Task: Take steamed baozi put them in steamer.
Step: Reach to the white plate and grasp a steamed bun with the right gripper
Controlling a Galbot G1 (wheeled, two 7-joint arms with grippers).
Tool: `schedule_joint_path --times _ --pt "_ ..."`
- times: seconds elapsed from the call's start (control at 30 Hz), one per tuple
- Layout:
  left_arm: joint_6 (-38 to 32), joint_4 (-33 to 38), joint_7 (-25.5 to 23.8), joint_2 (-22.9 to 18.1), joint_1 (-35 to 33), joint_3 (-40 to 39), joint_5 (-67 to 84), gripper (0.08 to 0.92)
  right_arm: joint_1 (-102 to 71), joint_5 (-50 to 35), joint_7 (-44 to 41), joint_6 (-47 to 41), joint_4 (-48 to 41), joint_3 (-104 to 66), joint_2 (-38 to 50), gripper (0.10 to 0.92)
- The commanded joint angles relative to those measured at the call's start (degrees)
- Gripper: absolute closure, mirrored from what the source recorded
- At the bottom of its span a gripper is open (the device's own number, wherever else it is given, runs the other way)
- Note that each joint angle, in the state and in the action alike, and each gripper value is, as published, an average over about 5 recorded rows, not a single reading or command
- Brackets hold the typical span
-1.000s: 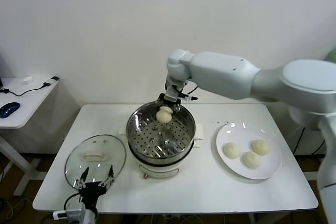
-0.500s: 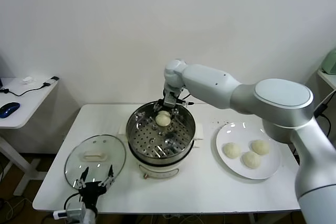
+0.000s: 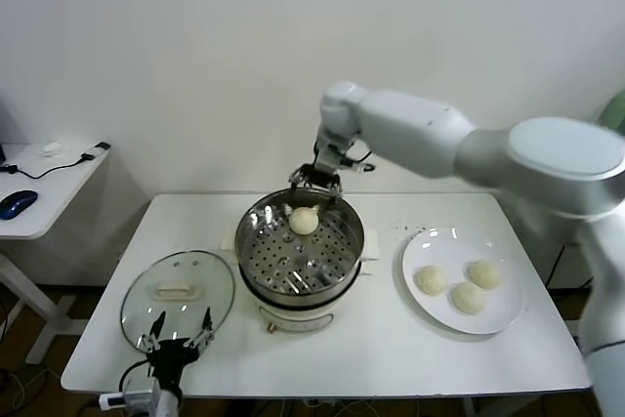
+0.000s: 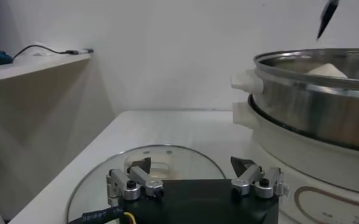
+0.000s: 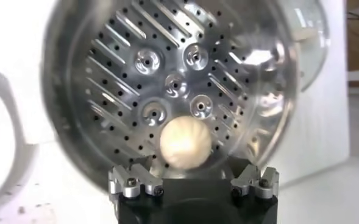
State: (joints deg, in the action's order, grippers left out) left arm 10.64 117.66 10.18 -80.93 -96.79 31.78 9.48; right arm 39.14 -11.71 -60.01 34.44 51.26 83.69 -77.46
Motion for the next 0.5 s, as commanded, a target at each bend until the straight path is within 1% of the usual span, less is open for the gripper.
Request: schedule_joint_path --times 0.03,0.17,0.3,0.4,0.5 --pt "0.1 0.5 0.0 0.1 0.0 0.1 -0.2 0.177 17.7 -25.4 -5.0 -19.1 14.2 15.6 17.3 0.203" --pt "-0.1 0.4 0.1 0.6 0.6 0.5 0.2 0.177 19.8 -24.6 -0.8 -33.0 22.9 21.8 28.7 0.202" --pt "-0.2 0.5 0.0 0.6 0.7 0.6 0.5 0.177 18.0 -26.2 3.9 -44.8 30.6 25.8 35.7 0.203" --pt "-0.4 0.5 0.0 0.5 0.4 0.6 0.6 0.177 15.1 -28.7 6.8 -50.3 34.9 27.4 38.1 0.203" --pt "-0.7 0.6 0.0 0.4 0.0 0.7 0.5 0.177 11.2 -29.2 9.7 -53.0 35.7 27.1 38.7 0.203"
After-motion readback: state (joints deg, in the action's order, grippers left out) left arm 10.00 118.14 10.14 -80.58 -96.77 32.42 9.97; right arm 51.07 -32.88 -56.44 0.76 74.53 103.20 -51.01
